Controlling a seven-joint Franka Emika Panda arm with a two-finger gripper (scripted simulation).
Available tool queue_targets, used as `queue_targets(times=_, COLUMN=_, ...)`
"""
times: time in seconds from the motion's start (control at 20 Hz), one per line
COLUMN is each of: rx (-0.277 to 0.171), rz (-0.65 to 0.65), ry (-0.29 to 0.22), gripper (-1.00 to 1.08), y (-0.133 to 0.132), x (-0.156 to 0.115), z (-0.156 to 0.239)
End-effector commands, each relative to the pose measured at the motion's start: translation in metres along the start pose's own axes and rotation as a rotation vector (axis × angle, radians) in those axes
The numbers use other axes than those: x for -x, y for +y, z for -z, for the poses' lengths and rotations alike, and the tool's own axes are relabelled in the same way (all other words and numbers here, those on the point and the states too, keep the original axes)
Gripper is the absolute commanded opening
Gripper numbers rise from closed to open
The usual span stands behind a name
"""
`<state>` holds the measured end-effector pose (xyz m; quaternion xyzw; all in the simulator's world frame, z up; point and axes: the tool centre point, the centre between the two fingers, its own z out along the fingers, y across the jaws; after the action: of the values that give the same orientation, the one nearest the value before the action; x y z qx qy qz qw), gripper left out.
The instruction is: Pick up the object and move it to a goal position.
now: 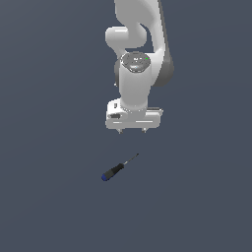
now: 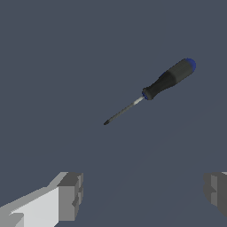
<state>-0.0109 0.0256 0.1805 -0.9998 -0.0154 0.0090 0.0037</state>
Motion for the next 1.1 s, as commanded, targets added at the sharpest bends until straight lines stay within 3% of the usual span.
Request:
queue_targets(times=0.0, rx=0.000, rz=0.000, ry=0.000, gripper=1.00, y=0.000, x=0.000, z=0.000)
queue_targets(times=0.45, rx=-0.011, rz=0.031, ry=-0.018, gripper=1.00, y=-0.033, x=0.006, z=0.003)
queue_targets(times=1.05, rx=-0.015, rz=-0.053, ry=-0.016, gripper=1.00, y=-0.027, x=-0.004, z=-0.005)
